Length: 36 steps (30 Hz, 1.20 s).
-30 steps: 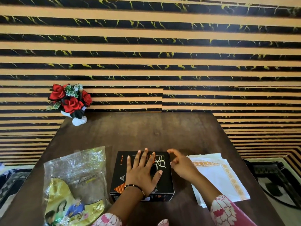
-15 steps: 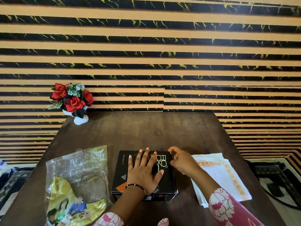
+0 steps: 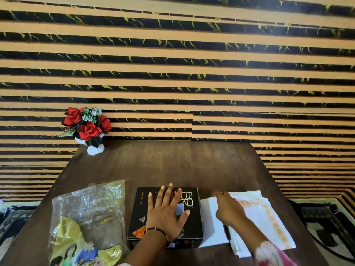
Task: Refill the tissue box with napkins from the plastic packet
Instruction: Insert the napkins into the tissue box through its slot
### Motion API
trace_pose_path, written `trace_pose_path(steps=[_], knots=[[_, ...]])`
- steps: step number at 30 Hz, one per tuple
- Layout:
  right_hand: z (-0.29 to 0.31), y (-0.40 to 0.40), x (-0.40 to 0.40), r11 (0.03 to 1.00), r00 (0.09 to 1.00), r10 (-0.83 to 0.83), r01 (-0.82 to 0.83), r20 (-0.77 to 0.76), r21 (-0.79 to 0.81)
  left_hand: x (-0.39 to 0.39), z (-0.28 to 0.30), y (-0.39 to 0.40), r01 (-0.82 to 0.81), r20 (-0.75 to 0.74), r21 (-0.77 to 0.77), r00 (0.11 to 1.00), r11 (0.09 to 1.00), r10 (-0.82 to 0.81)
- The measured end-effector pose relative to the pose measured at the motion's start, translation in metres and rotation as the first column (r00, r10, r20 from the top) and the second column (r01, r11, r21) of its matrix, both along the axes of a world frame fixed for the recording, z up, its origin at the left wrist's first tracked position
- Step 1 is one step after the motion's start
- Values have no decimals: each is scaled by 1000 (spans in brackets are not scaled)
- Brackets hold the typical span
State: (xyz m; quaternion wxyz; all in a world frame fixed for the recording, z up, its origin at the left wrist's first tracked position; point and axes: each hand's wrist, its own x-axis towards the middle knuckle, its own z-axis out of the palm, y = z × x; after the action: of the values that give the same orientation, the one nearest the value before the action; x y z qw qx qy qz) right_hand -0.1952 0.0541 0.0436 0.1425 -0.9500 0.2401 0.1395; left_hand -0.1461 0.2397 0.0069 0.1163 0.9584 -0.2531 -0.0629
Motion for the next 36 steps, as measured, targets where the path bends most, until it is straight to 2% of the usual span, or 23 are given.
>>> trace_pose_path(steps=[3,4,6,9,13,16,20,29,31,33,35,36], knots=[[2,11,-7,999,972,36,-33,234,-16,3,0,-3,6,21,-6,1000,1000,-5],[-1,17,-8,998,967,59,-60,249,-4,1,-2,-2,5,23,1,1000,1000,-5],[-8,26,-7,996,980,81,-88,183,32,2,-5,-2,-6,25,-1,1000,1000,7],[-24,21,-13,999,999,29,-28,-13,37,3,-5,-3,1,22,14,1000,1000,-2],[-39,9,-31,999,998,0,2,-63,38,12,-2,-1,23,19,43,1000,999,-24],[-46,8,-33,994,992,71,-80,-109,-80,22,-3,8,38,24,49,999,998,-39],[-62,2,-28,917,956,221,-271,-192,-294,30,-4,19,33,23,47,999,998,-35],[-49,-22,0,847,890,265,-399,-372,-350,29,-3,13,-14,28,36,1000,999,13],[-41,-16,4,841,899,295,-405,-325,-357,29,-3,10,-29,30,25,999,999,28],[-32,-6,5,870,930,343,-366,-128,-329,29,-4,8,-39,36,22,999,999,38],[-26,8,0,916,922,374,-351,96,-195,30,-5,7,-46,38,21,998,999,45],[-23,15,-3,922,911,385,-372,152,-107,30,-6,8,-49,38,16,998,999,49]])
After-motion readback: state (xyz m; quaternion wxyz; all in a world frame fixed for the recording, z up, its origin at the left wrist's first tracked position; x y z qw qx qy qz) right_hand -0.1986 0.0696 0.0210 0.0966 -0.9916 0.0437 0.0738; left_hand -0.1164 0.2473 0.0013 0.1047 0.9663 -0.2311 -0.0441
